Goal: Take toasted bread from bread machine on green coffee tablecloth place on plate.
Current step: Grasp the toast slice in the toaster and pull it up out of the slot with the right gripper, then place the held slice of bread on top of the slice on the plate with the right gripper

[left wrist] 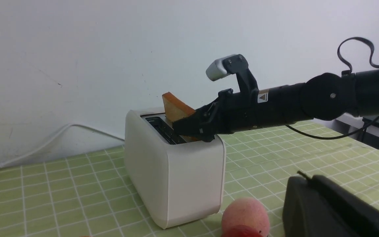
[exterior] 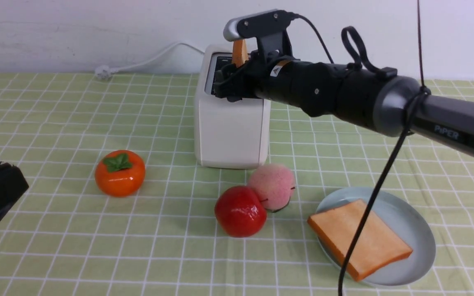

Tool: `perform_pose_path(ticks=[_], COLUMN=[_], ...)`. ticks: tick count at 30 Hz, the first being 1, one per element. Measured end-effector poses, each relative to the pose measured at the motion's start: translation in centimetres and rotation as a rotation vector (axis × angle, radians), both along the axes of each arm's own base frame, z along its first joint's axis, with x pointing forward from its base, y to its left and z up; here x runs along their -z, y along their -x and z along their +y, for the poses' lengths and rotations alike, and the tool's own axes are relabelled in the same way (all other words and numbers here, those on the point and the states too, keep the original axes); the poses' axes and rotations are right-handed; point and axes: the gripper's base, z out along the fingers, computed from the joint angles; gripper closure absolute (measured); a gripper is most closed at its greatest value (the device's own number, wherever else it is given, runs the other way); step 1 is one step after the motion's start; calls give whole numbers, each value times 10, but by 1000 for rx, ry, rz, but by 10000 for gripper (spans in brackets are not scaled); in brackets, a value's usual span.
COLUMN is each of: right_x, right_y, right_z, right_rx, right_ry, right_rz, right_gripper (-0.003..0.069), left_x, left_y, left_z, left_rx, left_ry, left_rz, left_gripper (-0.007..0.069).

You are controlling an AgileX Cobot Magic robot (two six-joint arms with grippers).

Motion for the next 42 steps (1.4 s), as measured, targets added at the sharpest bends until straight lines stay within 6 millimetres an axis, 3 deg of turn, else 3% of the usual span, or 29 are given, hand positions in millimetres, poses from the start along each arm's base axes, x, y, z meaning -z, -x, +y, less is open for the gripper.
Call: perform_pose_path(ticks=[3,7,10,18,22,26,29,30,32,36,37,39,42], right_x=[2,0,-1,-2,-9,-34,-73,-75,-104,-133,-149,-156,-170], right_y=[-4,-7,-8,-9,-7,1,18,20,42,76,98,108,142], right_z=[-4,-7,-9,-9,-10,-15,-22,-22,-28,-40,-50,-55,-72], right_rx=[10,23,31,33,33,28,8,1,-44,-124,-155,-164,-170], right_ry=[0,-6,-11,-14,-20,-37,-54,-50,-33,66,133,158,177], right_rz=[0,-15,-27,-34,-44,-74,-103,-93,-55,33,66,78,108], right_gripper=[209,291,393,536,544,544,545,545,547,547,547,547,547], left_x=[0,0,0,0,0,0,0,0,1,4,9,14,35], left_y=[0,0,0,0,0,0,0,0,0,1,2,3,5], left_z=[0,0,0,0,0,0,1,1,0,-2,-5,-7,-14], left_rx=[2,3,3,3,2,-6,-7,-7,-6,24,60,79,136], left_ry=[0,0,0,0,0,0,2,2,7,36,51,56,58], left_rz=[-1,-2,-2,-2,-1,3,6,6,14,58,95,116,198], left_gripper=[638,638,637,635,633,629,629,629,629,628,628,628,627])
